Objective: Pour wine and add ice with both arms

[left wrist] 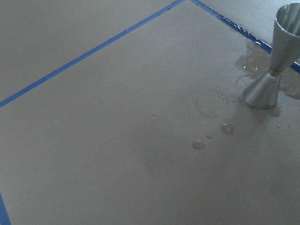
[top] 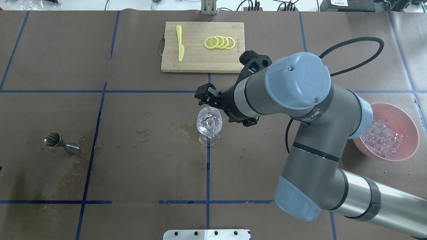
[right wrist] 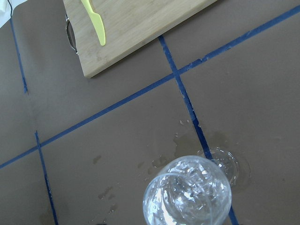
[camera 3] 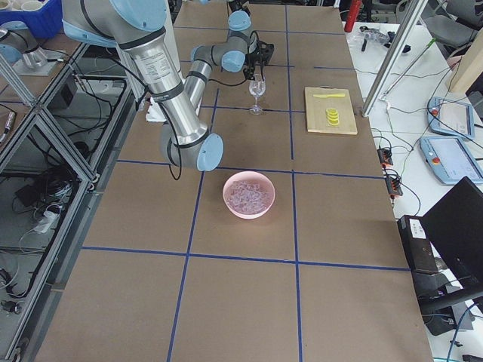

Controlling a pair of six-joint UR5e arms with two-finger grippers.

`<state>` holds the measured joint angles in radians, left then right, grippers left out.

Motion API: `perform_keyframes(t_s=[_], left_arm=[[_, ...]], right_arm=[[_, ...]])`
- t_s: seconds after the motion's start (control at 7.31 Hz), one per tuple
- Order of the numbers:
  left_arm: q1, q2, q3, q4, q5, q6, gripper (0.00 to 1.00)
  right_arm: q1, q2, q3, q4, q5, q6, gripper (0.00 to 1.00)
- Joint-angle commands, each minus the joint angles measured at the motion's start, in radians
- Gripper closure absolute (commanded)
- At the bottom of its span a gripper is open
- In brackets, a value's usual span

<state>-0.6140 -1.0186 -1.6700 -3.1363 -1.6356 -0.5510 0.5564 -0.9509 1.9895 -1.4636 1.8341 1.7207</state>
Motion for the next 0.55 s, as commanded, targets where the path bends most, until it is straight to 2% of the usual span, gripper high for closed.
perform_keyframes(t_s=[0.0,0.27,0.41], left_arm=[[-0.003,-0.005,0.001,0.022,-0.048,0.002,0.00],[-0.244,-0.122,0.003,0.246,-0.296,0.037,0.00],[-0.333,-0.141,0.001,0.337,-0.356,0.110,0.00]], right_arm=[[0.150,-0.113,0.052,-0.017,0.155,-0.112,0.00],[0.276,-0.298,0.094,-0.011,0.252,-0.402,0.00],[0.354,-0.398,0.092,-0.004,0.287,-0.581,0.00]])
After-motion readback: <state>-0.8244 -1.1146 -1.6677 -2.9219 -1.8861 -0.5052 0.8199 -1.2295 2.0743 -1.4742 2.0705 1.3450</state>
